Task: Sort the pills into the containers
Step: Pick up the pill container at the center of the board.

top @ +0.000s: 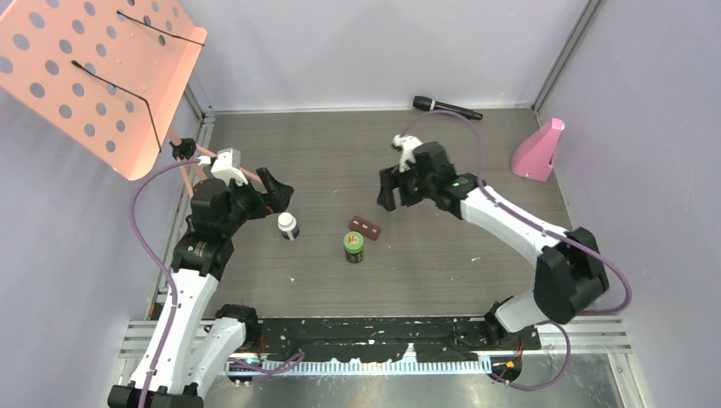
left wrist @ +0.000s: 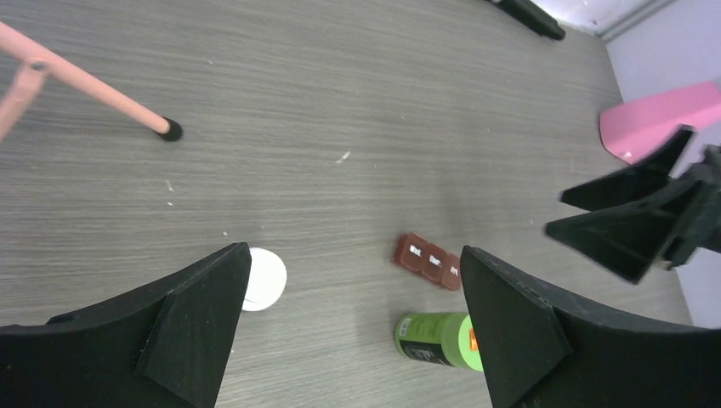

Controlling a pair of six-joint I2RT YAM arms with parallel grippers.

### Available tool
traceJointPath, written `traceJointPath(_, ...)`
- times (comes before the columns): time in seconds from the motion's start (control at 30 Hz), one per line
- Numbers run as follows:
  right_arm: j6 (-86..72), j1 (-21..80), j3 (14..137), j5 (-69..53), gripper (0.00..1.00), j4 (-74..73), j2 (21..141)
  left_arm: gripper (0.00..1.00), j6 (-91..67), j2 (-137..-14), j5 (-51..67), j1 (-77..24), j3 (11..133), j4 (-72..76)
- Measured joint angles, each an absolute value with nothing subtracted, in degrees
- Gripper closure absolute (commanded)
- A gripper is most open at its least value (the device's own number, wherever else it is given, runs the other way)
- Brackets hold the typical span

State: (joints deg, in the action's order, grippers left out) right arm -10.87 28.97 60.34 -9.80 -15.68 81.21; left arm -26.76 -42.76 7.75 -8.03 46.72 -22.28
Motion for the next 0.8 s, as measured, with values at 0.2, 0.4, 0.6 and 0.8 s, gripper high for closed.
traceJointPath(0.2,-5.2,38.2,63.3,-10.7,0.1,-19.3,89.6,0.04,-28.7,-43.8,12.3,-8.0,44.1,-20.9)
traceJointPath(0.4,-1.0,40.2,63.7,-9.3,0.12,-20.2,96.3,0.07,-30.8,-45.1,15.9,-8.1,43.5,-19.1)
traceJointPath(0.6,4.8,40.5,64.3,-10.6,0.15,-20.9,100.6,0.09,-31.6,-45.2,15.8,-8.1,43.1,-19.0)
traceJointPath(0.8,9.1,41.8,64.6,-10.8,0.23,-20.9,103.8,0.09,-32.1,-43.4,13.8,-8.1,42.4,-18.0)
